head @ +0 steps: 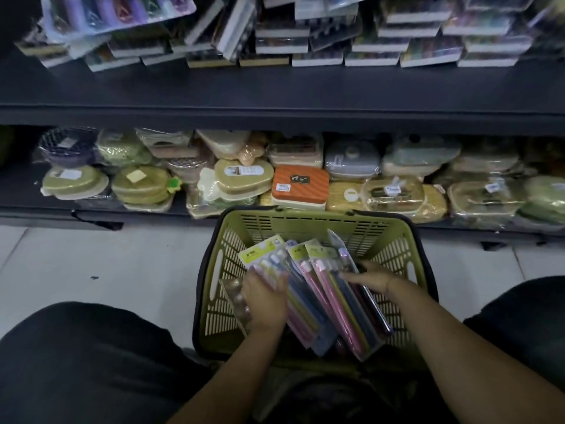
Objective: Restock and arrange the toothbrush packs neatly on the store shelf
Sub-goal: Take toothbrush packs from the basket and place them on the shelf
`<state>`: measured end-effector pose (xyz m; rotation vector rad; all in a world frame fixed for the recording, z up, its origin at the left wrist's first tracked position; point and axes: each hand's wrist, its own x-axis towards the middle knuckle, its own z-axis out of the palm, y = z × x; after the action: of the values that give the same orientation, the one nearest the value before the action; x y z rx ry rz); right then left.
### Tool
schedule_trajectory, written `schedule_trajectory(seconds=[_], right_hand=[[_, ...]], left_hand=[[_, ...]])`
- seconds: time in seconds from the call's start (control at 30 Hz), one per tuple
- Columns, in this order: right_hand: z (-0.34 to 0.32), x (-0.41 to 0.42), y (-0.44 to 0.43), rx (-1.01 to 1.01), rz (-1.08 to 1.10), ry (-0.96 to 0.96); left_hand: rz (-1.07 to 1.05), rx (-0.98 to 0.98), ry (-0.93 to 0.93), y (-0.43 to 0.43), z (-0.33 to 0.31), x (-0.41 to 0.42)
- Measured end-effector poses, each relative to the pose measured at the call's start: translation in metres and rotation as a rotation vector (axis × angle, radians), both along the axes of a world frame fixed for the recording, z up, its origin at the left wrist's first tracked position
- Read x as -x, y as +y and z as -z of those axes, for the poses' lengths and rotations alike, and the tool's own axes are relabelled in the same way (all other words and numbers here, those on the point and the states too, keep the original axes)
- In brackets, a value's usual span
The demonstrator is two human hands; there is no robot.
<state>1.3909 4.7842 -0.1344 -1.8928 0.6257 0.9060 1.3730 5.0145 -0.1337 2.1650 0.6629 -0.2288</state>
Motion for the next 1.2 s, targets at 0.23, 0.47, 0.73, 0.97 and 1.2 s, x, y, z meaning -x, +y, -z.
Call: schedule_trajectory(seconds=[0.23,0.47,0.73,0.97,1.2], right_hand=[[-0.029,-0.006,-0.022,0.306,-0.059,-0.112],[-0.079,-0.017,-0.069,-0.088,0.135,-0.144],[0.017,0.011,-0.022,-0.15,0.14,0.108],[0.088,0.008,-0.035,-0.218,0.162,0.144],[0.053,-0.004,-0.012,-0.191,0.084,-0.003]], left_hand=[[-0.315,0.276,0.221,-0.016,0.015,0.017],[-0.3,1.08,0.359,-0.01,0.022,0.015],[-0.111,1.216,0.362,-0.003,0.027,0.017],[0.016,1.172,0.276,-0.014,0.032,0.031],[-0.114,1.047,0.279,-0.031,0.04,0.035]])
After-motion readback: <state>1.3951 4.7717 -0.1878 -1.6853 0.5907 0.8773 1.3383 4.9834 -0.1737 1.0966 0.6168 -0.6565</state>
